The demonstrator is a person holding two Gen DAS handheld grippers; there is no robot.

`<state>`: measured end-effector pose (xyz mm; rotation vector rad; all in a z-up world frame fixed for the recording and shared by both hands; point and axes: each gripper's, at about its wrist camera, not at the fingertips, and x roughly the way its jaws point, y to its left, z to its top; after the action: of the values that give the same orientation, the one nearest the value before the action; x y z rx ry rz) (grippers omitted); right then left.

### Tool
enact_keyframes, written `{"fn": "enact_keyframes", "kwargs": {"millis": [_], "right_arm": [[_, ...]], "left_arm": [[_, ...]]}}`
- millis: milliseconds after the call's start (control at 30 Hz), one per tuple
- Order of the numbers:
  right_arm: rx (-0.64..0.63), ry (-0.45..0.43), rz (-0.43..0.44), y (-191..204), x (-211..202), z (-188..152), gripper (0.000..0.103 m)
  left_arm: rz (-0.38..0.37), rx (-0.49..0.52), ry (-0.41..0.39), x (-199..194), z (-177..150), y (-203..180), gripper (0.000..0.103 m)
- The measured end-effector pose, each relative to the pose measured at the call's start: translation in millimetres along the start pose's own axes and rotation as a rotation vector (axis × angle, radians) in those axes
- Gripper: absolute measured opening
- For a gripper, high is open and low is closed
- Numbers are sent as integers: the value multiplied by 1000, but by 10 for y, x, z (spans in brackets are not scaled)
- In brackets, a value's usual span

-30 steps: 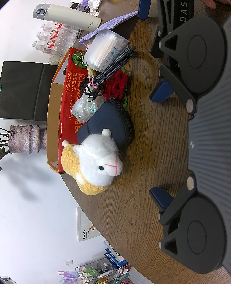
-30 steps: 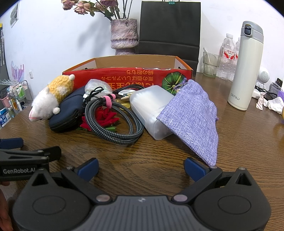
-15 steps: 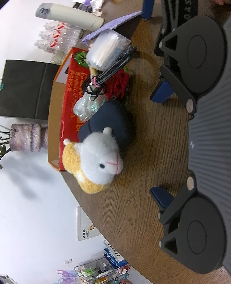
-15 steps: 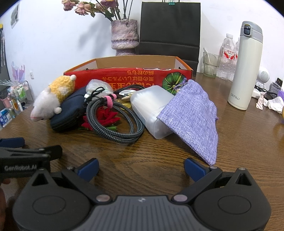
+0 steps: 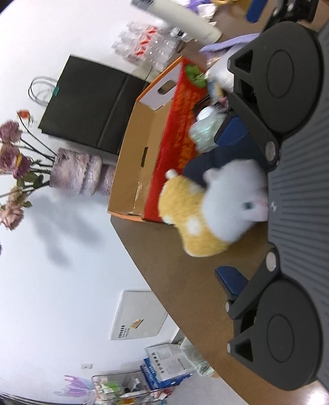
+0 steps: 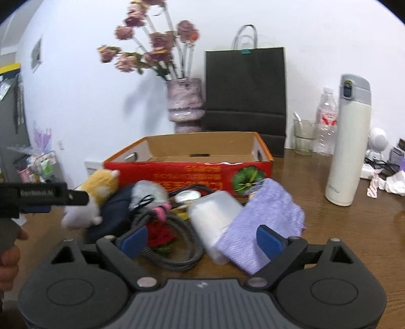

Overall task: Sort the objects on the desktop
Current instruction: 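Put the plush toy in the box with left tool while right puts purple pouch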

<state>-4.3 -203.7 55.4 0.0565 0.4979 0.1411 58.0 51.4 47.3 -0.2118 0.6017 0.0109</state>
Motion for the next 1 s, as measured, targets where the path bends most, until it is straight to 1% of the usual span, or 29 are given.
{"fn": "enact_keyframes", "kwargs": {"millis": [67,100,167,200,233,267,300,333,367,400,433,467,533,567,700,867,933,1000], "right_arm": [[29,12,-7,-112,105,80,91],[31,12,-20,-178,155,126,90],[34,25,-65,-284,261,153,84],[52,34,-80,-356,313,172,81],[70,44,-85,-428,361,180,75],[84,65,-84,-480,412,182,62],[93,92,-81,-519,461,173,55],[105,88,-54,-545,453,164,35],[111,87,-19,-552,435,169,6],[98,78,-21,-521,406,182,4],[61,83,-45,-468,397,190,4],[34,90,-49,-430,392,188,3],[29,99,-32,-418,391,183,2],[32,95,-36,-417,376,181,2],[74,41,-63,-501,253,247,1],[99,-34,-63,-586,62,453,1],[108,-68,-75,-640,-13,544,1],[132,-89,-51,-695,-60,657,1]], "left_arm": [[60,-39,69,233,71,58,103],[61,-64,93,318,85,99,102],[34,-102,111,396,74,168,97],[21,-110,118,414,57,194,83],[-2,-108,123,419,48,204,71],[-11,-108,125,402,37,211,59],[-19,-112,122,377,34,223,50],[-31,-114,121,348,45,232,50],[-49,-117,109,292,54,252,49],[-62,-116,95,236,58,264,48],[-65,-100,80,176,62,252,48],[-58,-72,56,114,70,216,47],[-41,-21,11,19,85,144,47],[-39,-8,-5,-37,94,131,46],[-83,0,-59,-196,232,90,46],[-88,21,-106,-263,417,10,46],[-86,25,-122,-276,470,-20,46],[-95,39,-126,-267,556,-58,46]]}}
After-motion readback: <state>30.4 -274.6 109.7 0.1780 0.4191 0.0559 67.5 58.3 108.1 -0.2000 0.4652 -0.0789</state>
